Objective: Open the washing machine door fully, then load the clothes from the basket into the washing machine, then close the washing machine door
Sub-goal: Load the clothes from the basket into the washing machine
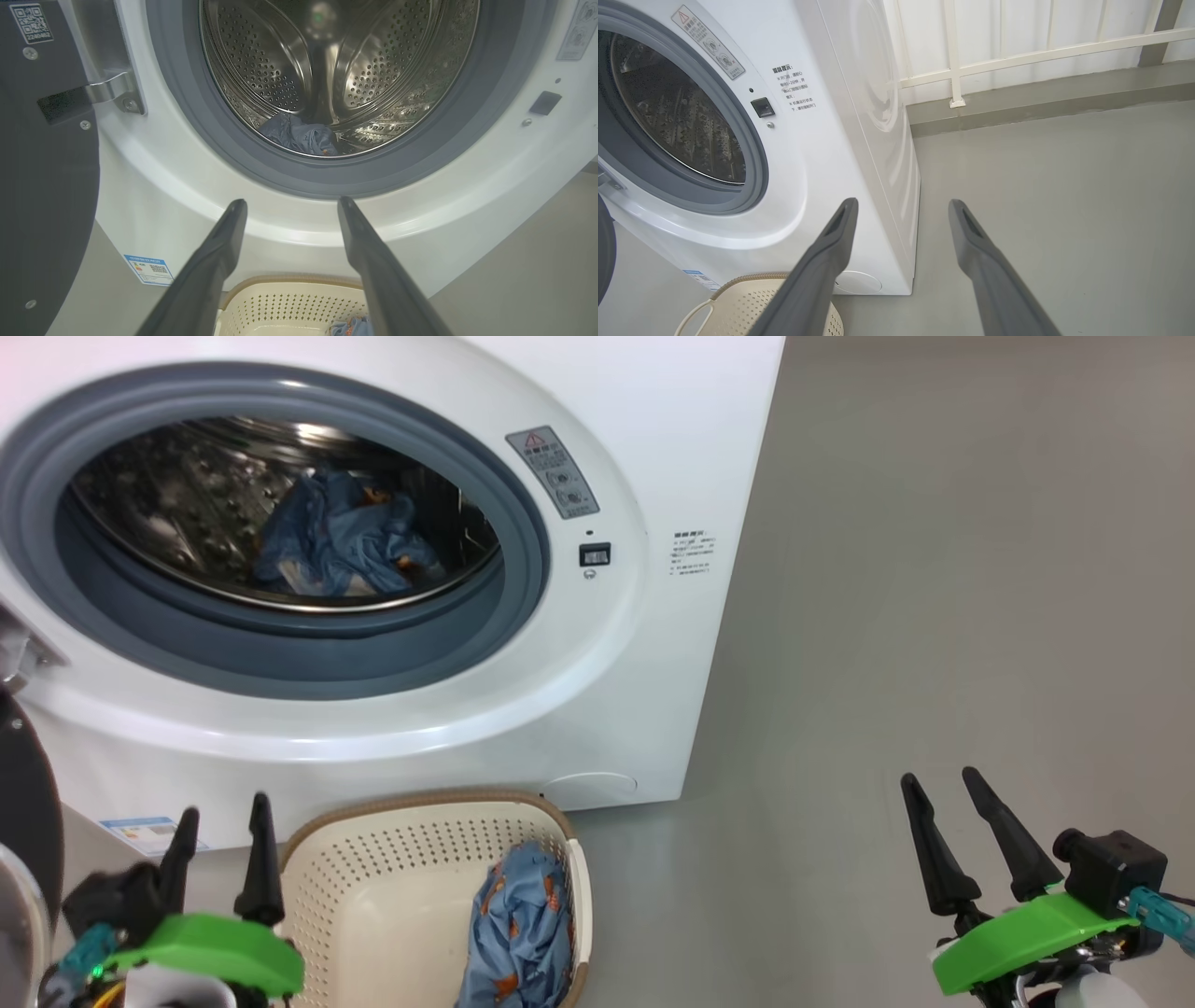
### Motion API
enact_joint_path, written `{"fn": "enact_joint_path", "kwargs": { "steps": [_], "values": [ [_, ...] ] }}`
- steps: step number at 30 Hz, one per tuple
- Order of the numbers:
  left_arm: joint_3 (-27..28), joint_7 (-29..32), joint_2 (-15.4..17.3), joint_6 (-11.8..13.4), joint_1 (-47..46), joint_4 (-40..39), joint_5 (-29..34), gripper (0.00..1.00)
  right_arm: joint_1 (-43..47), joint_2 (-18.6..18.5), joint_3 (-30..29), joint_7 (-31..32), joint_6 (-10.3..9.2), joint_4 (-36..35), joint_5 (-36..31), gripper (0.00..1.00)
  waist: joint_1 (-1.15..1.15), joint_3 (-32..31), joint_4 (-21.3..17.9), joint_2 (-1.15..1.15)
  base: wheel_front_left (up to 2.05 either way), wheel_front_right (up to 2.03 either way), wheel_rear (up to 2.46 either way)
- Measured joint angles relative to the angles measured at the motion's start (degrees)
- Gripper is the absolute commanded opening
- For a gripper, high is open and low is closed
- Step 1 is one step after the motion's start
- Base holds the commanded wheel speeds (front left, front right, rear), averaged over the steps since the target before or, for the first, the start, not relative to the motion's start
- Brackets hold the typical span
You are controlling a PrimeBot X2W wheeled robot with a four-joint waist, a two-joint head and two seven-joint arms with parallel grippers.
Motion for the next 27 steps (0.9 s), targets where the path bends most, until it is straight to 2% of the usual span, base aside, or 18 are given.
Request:
{"fn": "enact_joint_path", "kwargs": {
  "steps": [14,27],
  "values": [
    [5.08,0.0,-1.63,0.0,10.27,-7.69,1.49,1.0,3.46,-0.8,-1.52,0.0,0.0,-0.22,0.44,1.0,0.0,-3.04,0.7,0.0,0.0,0.0,0.0],
    [5.19,0.0,-2.2,0.0,11.43,-8.67,1.57,1.0,3.61,-0.7,-1.68,0.0,0.0,-0.46,0.44,1.0,0.0,-2.08,0.18,0.0,0.0,0.0,0.0]
  ]
}}
